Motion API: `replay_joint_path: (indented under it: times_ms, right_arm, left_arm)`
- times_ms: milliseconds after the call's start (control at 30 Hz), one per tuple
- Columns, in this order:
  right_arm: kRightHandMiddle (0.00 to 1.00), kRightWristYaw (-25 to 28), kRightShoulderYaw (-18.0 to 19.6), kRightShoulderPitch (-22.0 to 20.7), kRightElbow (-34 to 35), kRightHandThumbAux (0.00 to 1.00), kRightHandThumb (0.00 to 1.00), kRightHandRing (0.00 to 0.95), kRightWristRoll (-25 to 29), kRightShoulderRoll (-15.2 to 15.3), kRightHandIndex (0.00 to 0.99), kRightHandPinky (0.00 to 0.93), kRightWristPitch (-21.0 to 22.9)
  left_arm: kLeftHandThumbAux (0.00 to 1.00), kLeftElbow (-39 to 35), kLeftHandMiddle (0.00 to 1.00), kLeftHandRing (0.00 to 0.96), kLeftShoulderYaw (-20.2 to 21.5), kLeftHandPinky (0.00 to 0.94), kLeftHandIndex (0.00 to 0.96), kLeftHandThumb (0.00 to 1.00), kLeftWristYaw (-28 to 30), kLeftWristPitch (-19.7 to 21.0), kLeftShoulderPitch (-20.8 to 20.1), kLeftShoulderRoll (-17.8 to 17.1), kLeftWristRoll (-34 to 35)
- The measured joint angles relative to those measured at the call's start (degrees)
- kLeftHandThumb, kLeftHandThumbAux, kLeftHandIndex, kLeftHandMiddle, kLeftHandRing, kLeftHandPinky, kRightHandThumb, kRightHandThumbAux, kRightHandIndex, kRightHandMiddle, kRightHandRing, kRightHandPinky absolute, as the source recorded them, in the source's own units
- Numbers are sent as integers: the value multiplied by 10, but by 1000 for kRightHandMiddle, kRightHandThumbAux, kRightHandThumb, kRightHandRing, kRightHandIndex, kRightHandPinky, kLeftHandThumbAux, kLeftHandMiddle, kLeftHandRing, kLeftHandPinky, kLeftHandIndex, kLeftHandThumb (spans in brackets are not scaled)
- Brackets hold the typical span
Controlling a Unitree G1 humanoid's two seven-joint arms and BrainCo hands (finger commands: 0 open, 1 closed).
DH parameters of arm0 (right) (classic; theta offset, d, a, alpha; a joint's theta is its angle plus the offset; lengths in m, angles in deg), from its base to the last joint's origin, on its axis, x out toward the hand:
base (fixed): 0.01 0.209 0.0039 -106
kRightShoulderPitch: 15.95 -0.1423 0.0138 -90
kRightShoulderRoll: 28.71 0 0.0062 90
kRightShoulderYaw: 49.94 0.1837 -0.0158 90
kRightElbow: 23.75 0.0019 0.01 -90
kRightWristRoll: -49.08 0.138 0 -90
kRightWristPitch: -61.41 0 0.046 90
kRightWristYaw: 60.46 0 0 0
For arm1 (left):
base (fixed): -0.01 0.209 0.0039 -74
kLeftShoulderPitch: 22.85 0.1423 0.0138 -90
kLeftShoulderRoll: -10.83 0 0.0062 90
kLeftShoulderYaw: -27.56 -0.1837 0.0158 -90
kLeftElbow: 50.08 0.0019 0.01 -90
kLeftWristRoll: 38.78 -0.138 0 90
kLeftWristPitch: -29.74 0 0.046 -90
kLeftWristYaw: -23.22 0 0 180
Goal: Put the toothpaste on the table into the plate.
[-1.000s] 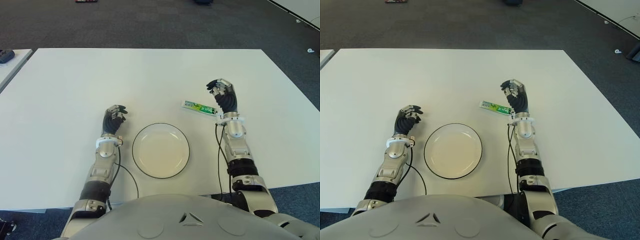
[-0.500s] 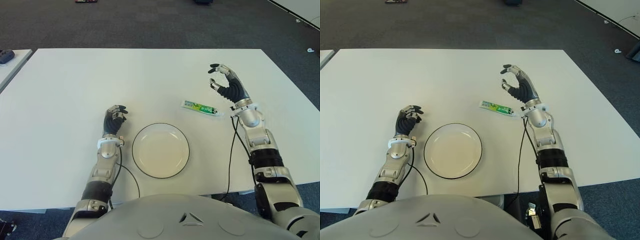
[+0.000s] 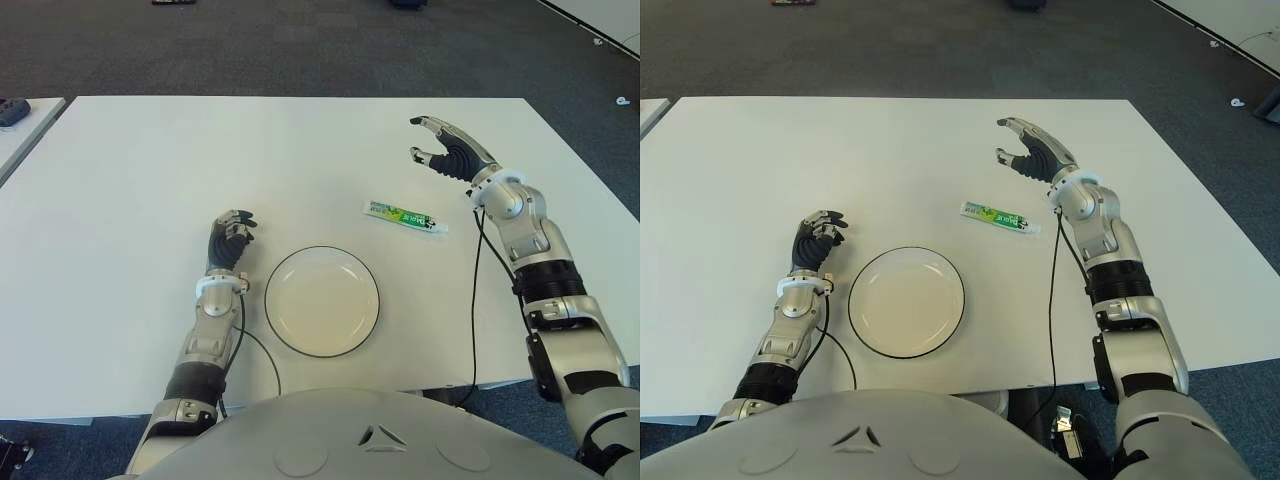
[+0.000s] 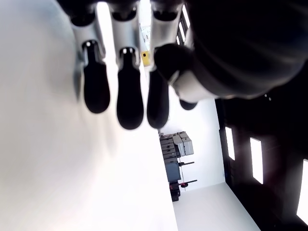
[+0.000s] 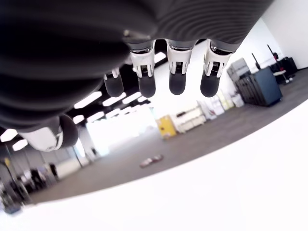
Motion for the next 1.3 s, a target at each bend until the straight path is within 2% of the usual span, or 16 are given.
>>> replay_joint_path:
  times_ms: [200,467,733,1067,1300]
  right_arm:
    - [0,11,-35,-32,-40,210,563,0,-39,20,0,0,1]
    - [0,-28,-89,-70,-163,152,527,0,-87,28,0,0,-42]
    - [0,-37,-126,-91,-217,136,534,0,-105,28,0,0,-79]
    - [0,-55,-185,-121,-302,142,548,0,-138,5,0,0,-100]
    - [0,-68,-219,-126,-350,149,545,0,-159,-10,0,0,-113]
  left_arm:
    - [682,0,490,622,0,584,401,832,-2,-2,1,0,-3]
    - [681,-1,488,625,1,588,404,833,-3,-7,5,0,-3]
    - [681,-2,487,629,1,603,406,834,-3,-7,5,0,-3]
    - [683,-2,493,631,2,585,396,832,-4,-15,9,-1,-3]
    - [682,-2,488,619,3,571,402,833,-4,-17,12,-1,-3]
